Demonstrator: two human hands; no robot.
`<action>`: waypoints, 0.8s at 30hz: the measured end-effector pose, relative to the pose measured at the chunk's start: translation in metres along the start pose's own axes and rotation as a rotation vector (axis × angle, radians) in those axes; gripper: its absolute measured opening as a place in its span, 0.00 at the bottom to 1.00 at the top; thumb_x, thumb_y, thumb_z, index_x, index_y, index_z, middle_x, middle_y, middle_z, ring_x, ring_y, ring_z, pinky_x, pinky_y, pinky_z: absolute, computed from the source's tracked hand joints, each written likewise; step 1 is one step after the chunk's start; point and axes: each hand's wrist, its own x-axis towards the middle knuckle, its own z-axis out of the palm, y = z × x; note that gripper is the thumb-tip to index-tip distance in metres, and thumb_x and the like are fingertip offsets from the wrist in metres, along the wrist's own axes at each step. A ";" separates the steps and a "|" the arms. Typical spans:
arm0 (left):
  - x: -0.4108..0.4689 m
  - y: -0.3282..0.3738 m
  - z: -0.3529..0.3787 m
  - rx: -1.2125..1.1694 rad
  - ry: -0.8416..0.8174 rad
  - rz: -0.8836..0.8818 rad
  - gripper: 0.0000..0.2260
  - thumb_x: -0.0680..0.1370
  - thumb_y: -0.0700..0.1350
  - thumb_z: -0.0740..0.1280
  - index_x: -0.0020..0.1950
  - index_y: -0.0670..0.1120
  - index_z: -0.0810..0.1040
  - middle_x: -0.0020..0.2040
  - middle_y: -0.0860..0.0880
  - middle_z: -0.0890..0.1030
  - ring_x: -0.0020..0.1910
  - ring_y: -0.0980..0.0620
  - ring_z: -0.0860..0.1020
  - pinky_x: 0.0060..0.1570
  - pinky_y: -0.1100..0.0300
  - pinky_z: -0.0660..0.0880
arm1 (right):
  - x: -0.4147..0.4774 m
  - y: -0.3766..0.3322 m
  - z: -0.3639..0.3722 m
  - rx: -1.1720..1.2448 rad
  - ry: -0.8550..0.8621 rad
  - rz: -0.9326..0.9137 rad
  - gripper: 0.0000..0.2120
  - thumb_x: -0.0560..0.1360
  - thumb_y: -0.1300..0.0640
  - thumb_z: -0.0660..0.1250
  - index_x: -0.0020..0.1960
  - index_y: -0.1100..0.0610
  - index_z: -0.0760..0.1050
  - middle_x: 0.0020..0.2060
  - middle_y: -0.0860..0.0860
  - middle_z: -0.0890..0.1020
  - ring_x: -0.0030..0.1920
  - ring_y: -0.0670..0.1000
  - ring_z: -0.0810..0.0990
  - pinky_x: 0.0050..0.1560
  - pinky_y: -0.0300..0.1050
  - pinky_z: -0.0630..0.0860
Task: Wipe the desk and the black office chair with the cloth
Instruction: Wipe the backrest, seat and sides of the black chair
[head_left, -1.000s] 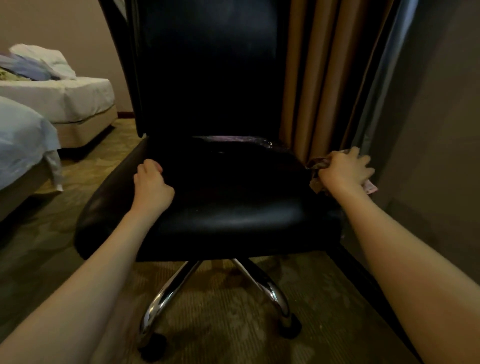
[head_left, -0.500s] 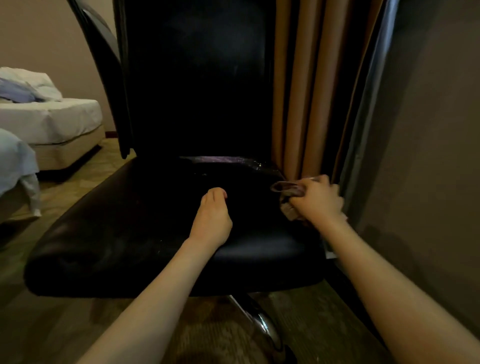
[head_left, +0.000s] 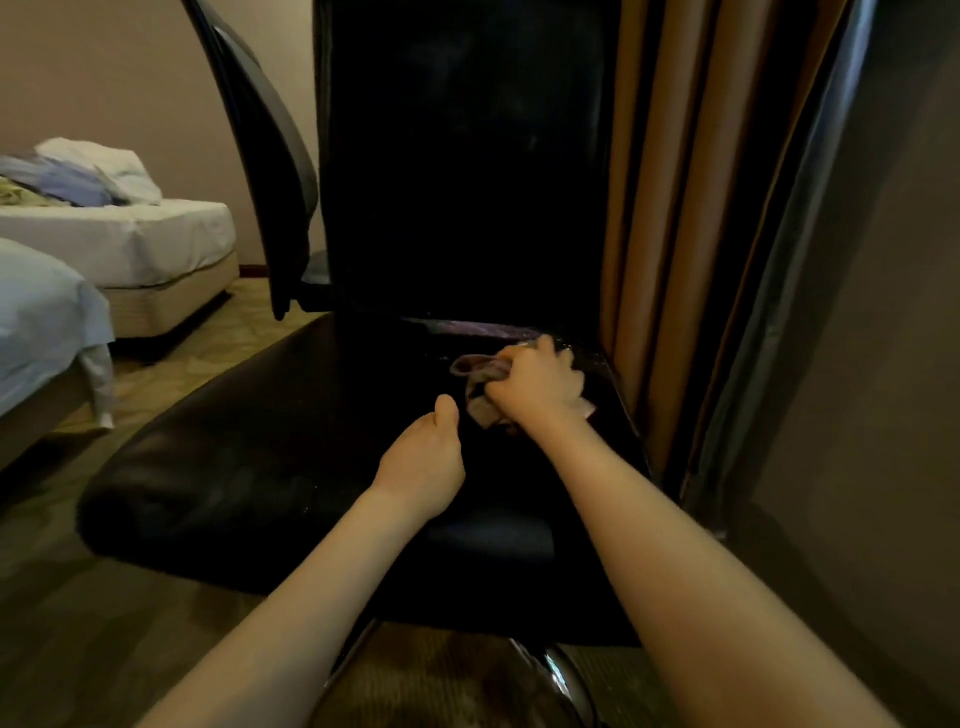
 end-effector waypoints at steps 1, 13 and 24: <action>-0.001 -0.004 -0.004 0.006 -0.027 -0.001 0.16 0.80 0.37 0.55 0.67 0.37 0.59 0.60 0.40 0.74 0.54 0.45 0.75 0.53 0.51 0.74 | 0.003 0.010 -0.001 -0.008 0.010 0.040 0.21 0.73 0.48 0.63 0.66 0.48 0.71 0.64 0.56 0.67 0.64 0.62 0.66 0.61 0.55 0.66; -0.009 -0.049 -0.046 0.281 -0.188 0.007 0.06 0.81 0.39 0.52 0.57 0.45 0.58 0.67 0.46 0.72 0.59 0.44 0.76 0.50 0.51 0.71 | 0.004 0.063 -0.064 -0.036 0.076 0.177 0.20 0.75 0.49 0.65 0.67 0.49 0.72 0.64 0.58 0.69 0.63 0.64 0.67 0.60 0.54 0.68; -0.005 -0.077 -0.084 0.332 -0.316 -0.083 0.15 0.80 0.39 0.56 0.66 0.45 0.58 0.69 0.49 0.70 0.63 0.48 0.73 0.57 0.54 0.71 | 0.009 -0.059 0.017 0.075 -0.090 -0.149 0.22 0.74 0.45 0.63 0.67 0.43 0.69 0.65 0.53 0.66 0.64 0.60 0.65 0.61 0.54 0.66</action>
